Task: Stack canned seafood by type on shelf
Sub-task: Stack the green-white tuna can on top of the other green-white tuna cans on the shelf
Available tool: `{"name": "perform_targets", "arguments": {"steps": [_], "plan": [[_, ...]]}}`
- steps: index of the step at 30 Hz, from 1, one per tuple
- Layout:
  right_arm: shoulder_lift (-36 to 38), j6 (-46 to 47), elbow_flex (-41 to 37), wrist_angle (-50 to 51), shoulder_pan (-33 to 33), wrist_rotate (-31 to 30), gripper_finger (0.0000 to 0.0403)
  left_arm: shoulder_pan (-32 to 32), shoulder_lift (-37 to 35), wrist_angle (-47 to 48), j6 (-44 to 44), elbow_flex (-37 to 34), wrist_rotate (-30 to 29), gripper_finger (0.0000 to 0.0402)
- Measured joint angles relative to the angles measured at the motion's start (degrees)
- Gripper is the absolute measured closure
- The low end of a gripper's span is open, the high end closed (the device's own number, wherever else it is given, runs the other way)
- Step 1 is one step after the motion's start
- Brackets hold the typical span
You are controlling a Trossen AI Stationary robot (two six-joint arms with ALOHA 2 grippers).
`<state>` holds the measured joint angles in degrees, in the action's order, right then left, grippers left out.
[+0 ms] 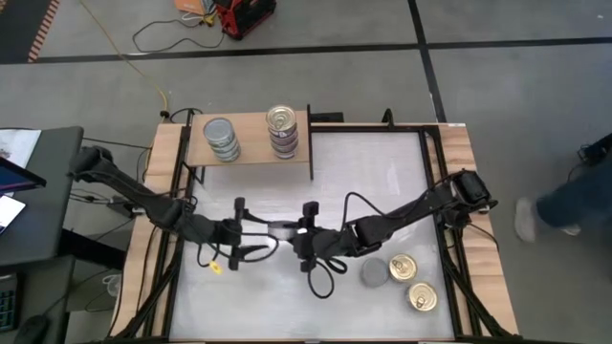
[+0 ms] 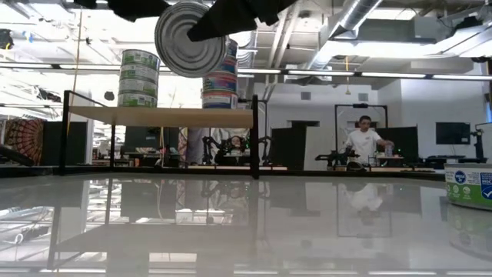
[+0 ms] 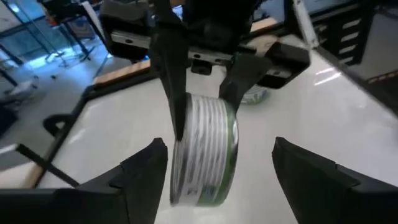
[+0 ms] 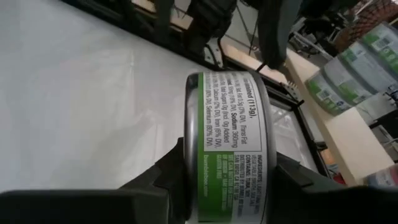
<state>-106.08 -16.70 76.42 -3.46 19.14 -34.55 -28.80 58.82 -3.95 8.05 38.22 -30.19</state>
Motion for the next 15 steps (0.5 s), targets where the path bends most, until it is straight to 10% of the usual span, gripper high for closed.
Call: {"name": "perform_targets", "arguments": {"steps": [15], "plan": [[0.0,-5.9,0.0,-6.1,2.0,-0.6,0.0226,0.2,8.8,2.1,5.0,4.5,-12.1,0.0111]]}}
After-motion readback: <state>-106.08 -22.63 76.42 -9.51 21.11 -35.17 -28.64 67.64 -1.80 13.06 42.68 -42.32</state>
